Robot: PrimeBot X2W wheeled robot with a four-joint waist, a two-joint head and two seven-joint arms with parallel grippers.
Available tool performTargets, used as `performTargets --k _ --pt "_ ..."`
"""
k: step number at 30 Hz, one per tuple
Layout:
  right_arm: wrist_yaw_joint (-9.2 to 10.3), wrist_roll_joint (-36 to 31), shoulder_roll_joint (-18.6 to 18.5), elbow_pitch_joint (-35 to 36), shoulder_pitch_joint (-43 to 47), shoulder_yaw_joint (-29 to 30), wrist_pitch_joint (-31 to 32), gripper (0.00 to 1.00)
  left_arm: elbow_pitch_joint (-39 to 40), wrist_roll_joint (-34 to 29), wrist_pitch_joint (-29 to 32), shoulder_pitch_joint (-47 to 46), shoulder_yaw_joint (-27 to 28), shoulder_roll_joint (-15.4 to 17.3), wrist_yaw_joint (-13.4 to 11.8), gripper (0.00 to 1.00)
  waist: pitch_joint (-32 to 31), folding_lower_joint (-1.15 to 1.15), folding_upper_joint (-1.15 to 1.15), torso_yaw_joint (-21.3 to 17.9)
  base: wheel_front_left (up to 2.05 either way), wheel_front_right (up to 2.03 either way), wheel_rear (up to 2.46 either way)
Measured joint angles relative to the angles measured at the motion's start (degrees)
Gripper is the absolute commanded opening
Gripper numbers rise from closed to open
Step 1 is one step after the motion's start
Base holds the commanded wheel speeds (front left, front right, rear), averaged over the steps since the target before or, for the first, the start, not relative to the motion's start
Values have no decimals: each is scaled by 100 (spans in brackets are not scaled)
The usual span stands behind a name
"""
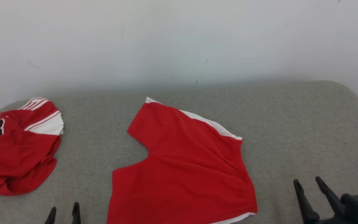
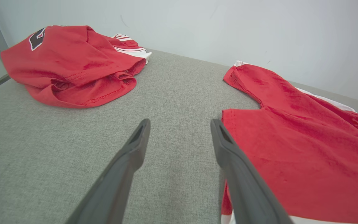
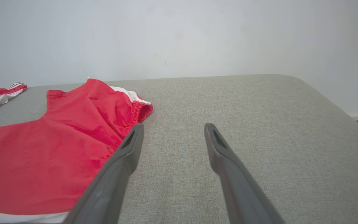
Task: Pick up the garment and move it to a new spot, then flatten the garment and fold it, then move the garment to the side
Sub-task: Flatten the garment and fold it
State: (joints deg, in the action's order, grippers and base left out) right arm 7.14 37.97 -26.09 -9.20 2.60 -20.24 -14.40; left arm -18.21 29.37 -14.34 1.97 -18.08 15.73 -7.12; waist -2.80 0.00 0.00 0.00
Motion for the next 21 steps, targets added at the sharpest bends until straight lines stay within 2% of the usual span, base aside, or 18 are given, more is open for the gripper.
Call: performTargets --k 21 --pt "0 -793 417 339 313 644 -7 100 412 -722 126 135 463 -323 0 100 86 0 0 8 0 0 0"
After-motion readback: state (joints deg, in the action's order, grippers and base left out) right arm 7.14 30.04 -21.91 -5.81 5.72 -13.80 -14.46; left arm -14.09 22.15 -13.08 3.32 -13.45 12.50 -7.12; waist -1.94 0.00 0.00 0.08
